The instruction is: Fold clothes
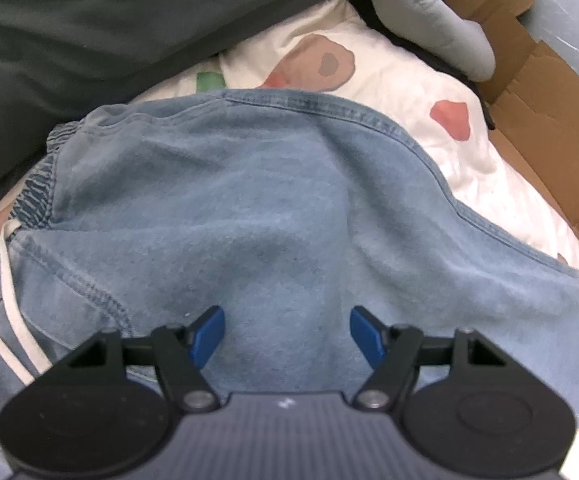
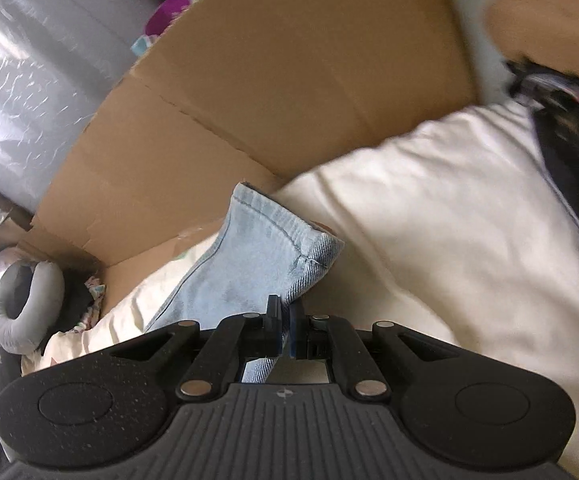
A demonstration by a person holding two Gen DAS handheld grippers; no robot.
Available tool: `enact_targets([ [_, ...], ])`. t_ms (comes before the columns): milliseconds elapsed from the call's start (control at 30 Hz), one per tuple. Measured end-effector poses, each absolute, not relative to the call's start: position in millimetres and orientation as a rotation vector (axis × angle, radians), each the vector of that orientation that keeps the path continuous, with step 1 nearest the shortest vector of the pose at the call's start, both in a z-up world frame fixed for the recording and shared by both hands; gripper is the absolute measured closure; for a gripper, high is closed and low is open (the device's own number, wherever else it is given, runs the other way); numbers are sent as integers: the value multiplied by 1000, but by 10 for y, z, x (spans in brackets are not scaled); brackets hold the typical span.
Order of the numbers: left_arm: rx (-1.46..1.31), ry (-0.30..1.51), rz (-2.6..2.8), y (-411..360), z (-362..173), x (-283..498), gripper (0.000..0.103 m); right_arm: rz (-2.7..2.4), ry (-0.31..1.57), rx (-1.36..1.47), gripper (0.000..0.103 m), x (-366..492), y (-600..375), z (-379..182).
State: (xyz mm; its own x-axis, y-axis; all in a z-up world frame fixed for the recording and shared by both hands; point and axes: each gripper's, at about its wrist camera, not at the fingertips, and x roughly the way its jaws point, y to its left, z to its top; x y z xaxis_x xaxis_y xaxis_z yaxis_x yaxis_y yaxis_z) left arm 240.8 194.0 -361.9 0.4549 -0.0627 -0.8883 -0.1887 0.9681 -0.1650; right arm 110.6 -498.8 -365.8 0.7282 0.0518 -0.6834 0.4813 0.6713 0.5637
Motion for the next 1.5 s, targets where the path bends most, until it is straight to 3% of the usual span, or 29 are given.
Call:
enact_targets([
  [433, -267, 1085, 83, 1946, -3595, 2450, 31, -371, 806, 821, 101, 548, -4975, -3748],
  [567, -230, 1086, 96, 1924, -3571, 2486, 31, -405, 861, 751, 96, 504, -4964, -3743],
  [700, -218, 1086, 99, 1908, -3537, 2536, 31, -432, 874, 691, 74, 441, -4991, -3703],
  [767, -212, 1099, 92, 1896, -3519, 2569, 31, -444, 857, 648, 72, 442, -4992, -3657],
  [1000, -211, 1184, 101, 1875, -3498, 2791, 31, -392, 786, 604, 52, 625, -4812, -3587],
  [1500, -203, 1139, 167, 1613, -3300, 3526, 31, -165, 743, 521, 51, 1138, -4569, -3491],
])
